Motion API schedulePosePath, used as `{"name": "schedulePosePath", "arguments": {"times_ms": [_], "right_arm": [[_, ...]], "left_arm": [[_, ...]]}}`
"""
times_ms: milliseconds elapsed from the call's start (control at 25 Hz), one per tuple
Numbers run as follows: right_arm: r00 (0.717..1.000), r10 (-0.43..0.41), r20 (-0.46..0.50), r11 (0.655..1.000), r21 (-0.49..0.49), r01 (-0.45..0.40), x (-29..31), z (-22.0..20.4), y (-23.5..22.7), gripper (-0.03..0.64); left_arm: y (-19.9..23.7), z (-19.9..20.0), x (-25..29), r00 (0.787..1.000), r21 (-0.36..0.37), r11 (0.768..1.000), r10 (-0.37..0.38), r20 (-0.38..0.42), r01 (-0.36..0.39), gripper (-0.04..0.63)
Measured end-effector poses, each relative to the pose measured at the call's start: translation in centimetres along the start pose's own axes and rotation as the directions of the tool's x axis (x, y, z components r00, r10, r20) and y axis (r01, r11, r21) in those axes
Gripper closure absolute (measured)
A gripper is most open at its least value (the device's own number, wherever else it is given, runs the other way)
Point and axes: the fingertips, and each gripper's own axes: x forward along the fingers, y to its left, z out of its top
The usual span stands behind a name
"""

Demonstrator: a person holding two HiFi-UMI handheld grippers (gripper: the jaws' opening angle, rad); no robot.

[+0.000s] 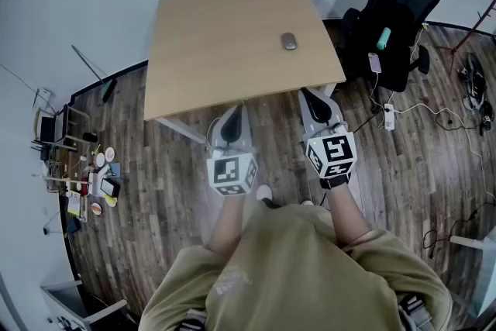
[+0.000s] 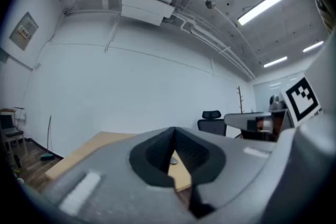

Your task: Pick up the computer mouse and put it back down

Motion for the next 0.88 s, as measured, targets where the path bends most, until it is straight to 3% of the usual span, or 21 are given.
{"name": "schedulePosePath", "arguments": {"times_ms": [160,480,640,880], "right_arm": [[1.0,0.004,0.013,0.997,0.079,-0.005,3.9,-0.4,1.9,0.612],[0.997,-0.017,-0.081,0.998,0.057,0.022,10.1,-4.2,6.2,0.612],[0.991,-0.035,-0.127,0.996,0.076,0.044,12.5,-5.9,5.1,0.612],[0.988,-0.028,-0.154,0.995,0.094,0.043,18.3,-7.8,0.1,0.612]], "left_arm": [[3.8,-0.2,1.1,1.0,-0.017,1.0,-0.022,0.001,0.022,0.594],[10.5,-3.1,3.1,0.997,-0.102,0.992,-0.077,-0.025,0.074,0.594],[11.7,-4.7,5.3,0.993,-0.116,0.99,-0.093,-0.069,0.084,0.594],[13.6,-6.5,12.8,0.995,-0.065,0.997,-0.033,-0.091,0.028,0.594]]}}
